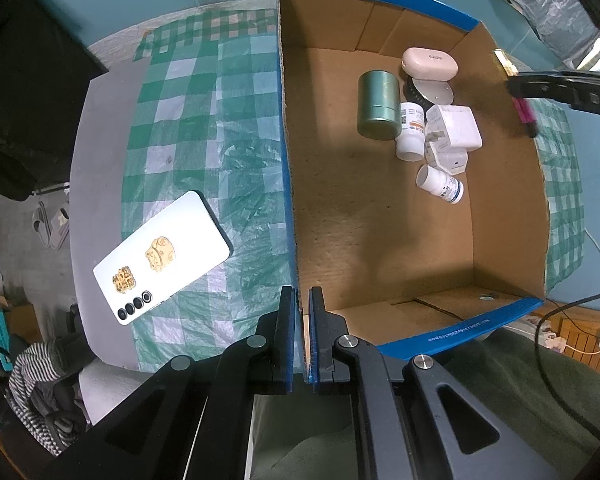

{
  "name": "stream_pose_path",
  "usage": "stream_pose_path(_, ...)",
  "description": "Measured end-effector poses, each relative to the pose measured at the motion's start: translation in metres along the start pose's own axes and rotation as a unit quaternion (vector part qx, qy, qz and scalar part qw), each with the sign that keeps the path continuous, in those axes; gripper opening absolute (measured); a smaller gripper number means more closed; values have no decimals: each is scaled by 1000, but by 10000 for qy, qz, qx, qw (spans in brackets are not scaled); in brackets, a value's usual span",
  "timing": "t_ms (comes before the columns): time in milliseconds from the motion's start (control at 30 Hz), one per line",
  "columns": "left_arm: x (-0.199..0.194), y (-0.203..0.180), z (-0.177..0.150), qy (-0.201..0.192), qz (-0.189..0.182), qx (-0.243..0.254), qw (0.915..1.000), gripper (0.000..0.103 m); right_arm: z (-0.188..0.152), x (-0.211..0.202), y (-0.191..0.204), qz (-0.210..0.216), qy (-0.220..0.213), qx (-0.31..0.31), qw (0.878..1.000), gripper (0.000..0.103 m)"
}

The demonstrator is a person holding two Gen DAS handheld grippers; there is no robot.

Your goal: Organize rigid objects

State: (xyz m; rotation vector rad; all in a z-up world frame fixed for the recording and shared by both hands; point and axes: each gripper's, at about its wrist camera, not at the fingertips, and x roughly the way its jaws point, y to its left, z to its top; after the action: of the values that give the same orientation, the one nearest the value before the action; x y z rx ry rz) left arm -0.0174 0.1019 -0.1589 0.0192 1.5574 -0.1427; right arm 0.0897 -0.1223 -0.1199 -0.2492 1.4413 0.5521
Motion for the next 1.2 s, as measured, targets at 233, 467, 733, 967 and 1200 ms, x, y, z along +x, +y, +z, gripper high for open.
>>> stream_pose_path(233, 0, -1, 1, -7, 10, 2, 10000, 6, 15, 29, 11, -28, 224, -199, 9995, 22)
stream_pose_path(467, -1, -1, 0, 6, 18, 42, 10000, 6, 23, 42, 22, -16, 280, -386, 9989, 22)
stream_pose_path(733, -1, -1, 1, -24, 18, 50, 10000, 6, 26, 28, 24, -179, 89, -309, 9993, 33)
stream_pose_path(967, -3, -2, 2, -42, 12, 56, 10000, 6, 20, 4, 21, -247, -130, -186, 9994, 52)
stream_pose_path(1200, -5, -6, 7, -76, 96, 160, 9998, 6, 7, -31, 12, -258, -426, 144, 9987, 59)
